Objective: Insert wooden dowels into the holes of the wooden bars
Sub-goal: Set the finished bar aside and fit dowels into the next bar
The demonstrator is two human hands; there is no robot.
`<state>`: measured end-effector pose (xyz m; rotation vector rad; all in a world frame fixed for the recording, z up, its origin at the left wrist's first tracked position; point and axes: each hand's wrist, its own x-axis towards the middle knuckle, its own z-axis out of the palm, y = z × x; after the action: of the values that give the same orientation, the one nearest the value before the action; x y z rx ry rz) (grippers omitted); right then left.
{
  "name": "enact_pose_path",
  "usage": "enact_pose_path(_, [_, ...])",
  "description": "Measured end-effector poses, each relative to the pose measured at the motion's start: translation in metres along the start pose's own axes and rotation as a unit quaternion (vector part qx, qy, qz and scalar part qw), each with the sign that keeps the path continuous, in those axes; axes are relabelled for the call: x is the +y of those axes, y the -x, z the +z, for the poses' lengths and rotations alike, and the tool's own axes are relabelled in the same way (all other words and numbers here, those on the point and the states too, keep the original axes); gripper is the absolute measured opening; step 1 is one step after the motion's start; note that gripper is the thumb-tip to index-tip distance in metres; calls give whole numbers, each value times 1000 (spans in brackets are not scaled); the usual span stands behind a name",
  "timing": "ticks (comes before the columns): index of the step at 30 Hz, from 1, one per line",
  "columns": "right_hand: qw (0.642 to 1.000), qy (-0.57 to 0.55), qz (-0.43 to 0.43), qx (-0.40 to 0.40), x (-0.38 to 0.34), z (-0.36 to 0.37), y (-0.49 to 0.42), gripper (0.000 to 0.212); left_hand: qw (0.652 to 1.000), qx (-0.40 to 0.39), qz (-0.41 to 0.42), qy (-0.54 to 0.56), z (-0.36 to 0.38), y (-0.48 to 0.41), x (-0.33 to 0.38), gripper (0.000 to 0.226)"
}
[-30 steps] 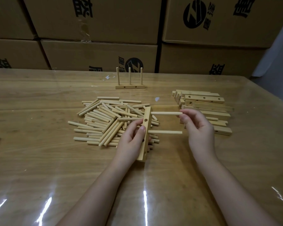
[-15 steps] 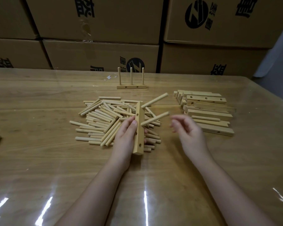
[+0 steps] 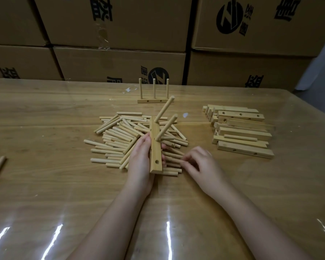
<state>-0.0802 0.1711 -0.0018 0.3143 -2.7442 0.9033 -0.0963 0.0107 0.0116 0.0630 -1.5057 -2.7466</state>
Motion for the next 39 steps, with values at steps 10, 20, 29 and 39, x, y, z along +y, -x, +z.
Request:
enact_pose_path(10, [932,-328,148,52,6,-21,-7,19,1000,8,-3,10,0,0,0,26])
enact_pose_path(20, [908,-367,194,49,7,-27,-8,26,999,2,-7,41,2,2,2,30])
enact_pose_path(29, [916,-388,103,3,-2,-28,-3,22,999,18,0,34,1,-1,0,31])
enact_pose_path(39, [885,-453,73,-78,-8,-33,1,16,1000,27,-2,15,2,-1,0,29])
